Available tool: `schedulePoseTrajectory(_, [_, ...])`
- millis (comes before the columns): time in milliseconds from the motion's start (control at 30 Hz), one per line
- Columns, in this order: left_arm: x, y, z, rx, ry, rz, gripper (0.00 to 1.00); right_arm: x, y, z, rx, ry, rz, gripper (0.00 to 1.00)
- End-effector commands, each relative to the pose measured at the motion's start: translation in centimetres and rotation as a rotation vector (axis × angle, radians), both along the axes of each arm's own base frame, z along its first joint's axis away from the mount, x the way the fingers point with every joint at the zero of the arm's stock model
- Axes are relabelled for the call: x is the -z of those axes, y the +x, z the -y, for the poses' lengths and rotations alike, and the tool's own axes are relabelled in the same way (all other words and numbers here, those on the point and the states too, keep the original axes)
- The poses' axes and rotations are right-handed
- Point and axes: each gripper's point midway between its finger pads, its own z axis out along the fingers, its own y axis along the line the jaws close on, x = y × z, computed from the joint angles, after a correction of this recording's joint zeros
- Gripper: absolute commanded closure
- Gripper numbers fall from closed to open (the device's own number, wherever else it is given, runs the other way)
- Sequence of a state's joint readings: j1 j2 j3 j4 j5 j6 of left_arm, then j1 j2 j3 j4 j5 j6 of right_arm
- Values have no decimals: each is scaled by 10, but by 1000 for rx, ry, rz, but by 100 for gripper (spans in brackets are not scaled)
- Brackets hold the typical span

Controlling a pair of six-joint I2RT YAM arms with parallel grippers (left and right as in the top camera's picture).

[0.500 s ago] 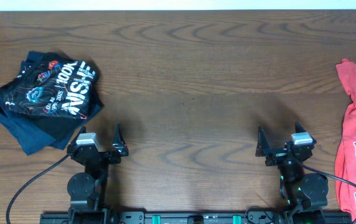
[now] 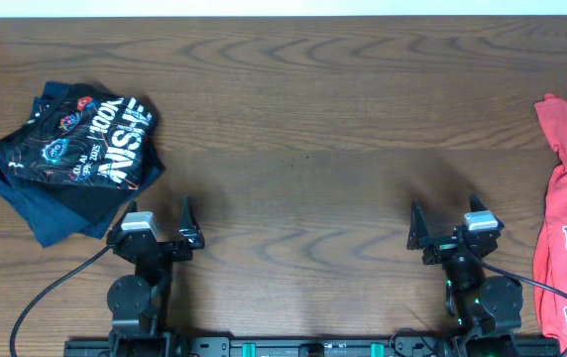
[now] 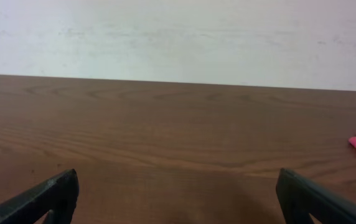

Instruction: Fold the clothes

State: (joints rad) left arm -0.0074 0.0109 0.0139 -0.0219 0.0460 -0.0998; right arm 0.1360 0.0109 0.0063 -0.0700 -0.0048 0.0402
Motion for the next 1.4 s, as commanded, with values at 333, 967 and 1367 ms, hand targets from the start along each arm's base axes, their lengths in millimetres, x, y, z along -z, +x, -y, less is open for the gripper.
schedulePoseTrajectory(333, [14, -1, -3, -15, 15, -46, 2, 0, -1, -3, -14, -11, 3, 1])
schedulePoseTrajectory(967, [14, -1, -3, -15, 15, -46, 2, 0, -1, -3, -19, -10, 3, 1])
schedulePoseTrajectory(1367, [10, -2, 17, 83, -137, -54, 2, 2, -1, -2, 2, 127, -36, 1])
